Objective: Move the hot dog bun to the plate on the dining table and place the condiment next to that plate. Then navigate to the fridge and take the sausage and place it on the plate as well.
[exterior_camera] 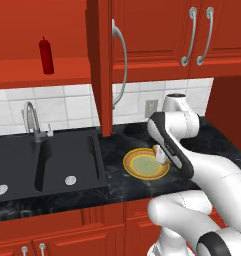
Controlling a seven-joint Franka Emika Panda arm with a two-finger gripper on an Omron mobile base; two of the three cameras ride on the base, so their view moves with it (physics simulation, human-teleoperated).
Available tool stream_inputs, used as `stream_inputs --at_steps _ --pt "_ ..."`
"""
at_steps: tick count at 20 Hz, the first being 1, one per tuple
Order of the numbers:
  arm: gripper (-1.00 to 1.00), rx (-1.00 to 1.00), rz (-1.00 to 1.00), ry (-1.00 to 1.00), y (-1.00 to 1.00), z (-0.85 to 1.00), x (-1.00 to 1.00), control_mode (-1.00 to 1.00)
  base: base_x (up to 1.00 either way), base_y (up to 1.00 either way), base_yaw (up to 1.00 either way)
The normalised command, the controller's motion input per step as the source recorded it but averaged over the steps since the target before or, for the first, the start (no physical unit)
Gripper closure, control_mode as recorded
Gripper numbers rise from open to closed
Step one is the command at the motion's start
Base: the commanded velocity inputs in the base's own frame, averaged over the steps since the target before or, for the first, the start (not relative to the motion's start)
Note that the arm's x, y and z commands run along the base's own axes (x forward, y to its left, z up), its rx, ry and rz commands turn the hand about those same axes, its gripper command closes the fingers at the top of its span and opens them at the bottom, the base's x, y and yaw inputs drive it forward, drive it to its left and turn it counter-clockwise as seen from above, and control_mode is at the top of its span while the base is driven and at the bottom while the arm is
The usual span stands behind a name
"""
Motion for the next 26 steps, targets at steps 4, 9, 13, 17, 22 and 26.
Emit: stream_inputs --at_steps 4,9,13,17,22,26 --pt "1.0 0.0 0.0 0.0 -0.08 1.0 -0.81 -1.0 0.0 0.0 0.0" --pt "1.0 0.0 0.0 0.0 0.0 1.0 -0.61 -1.0 0.0 0.0 0.0" --pt "1.0 0.01 0.0 -0.02 -0.01 0.81 -0.51 -1.0 0.0 0.0 0.0" --pt "1.0 0.01 0.0 -0.03 -0.03 0.23 -0.3 1.0 -0.39 -0.03 0.0" --pt "1.0 0.0 0.0 0.0 0.0 0.0 0.0 1.0 -0.92 -0.07 0.03" --pt "1.0 0.0 0.0 0.0 0.0 0.0 0.0 1.0 -0.67 0.0 0.31"
